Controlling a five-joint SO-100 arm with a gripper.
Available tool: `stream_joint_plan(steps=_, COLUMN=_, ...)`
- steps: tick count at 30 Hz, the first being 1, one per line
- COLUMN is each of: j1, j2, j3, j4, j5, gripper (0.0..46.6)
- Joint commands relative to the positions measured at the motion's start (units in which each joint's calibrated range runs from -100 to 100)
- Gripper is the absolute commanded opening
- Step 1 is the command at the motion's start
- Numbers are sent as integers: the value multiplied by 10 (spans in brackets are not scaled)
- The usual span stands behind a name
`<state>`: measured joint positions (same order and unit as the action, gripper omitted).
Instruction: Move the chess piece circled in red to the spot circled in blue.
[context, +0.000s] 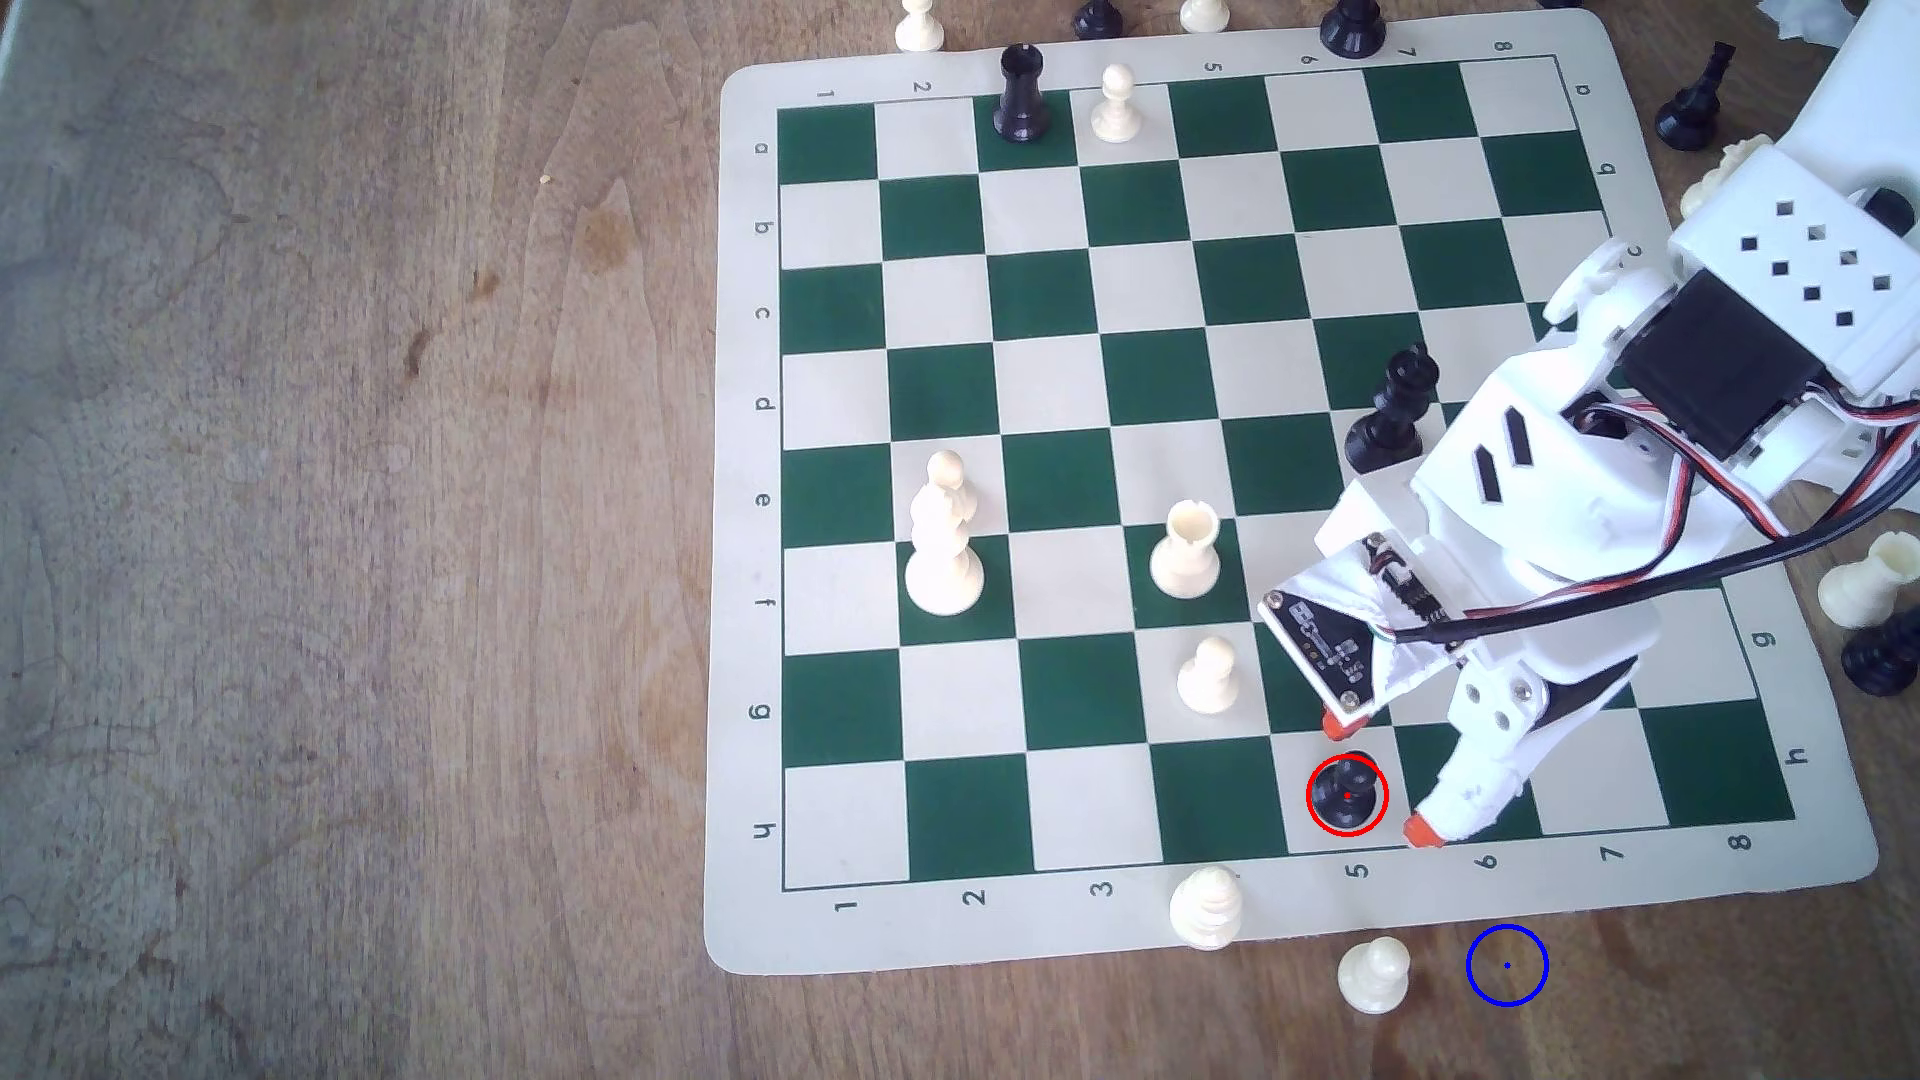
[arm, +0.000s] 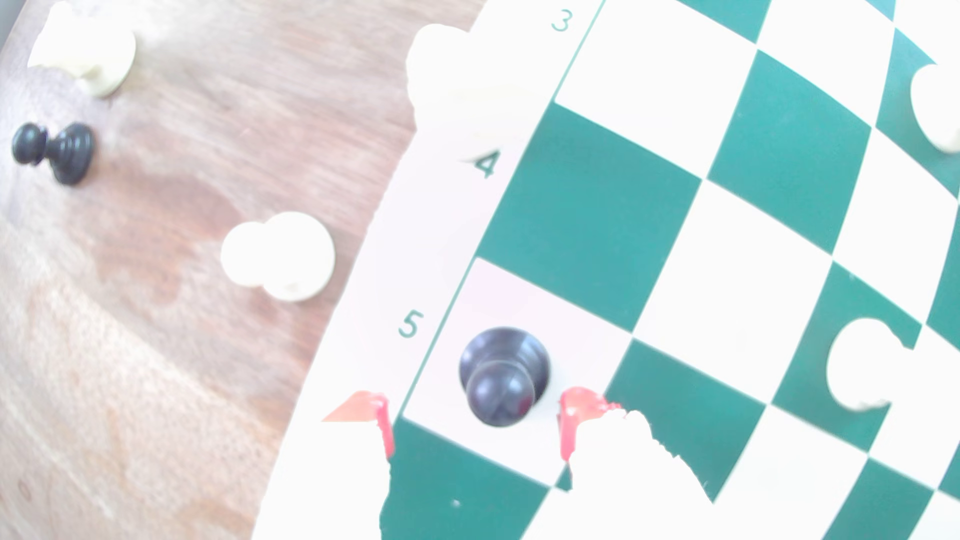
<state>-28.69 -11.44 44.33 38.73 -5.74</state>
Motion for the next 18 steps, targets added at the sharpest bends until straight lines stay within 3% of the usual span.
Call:
stream_joint_plan(steps=1, j1=5, j2=5, j3=-48, j4=-20, j5=-3, gripper=168)
stream_joint_plan(steps=18, j1=10, j2=29, j3=-71, j4=-20, j5=-3, gripper=120)
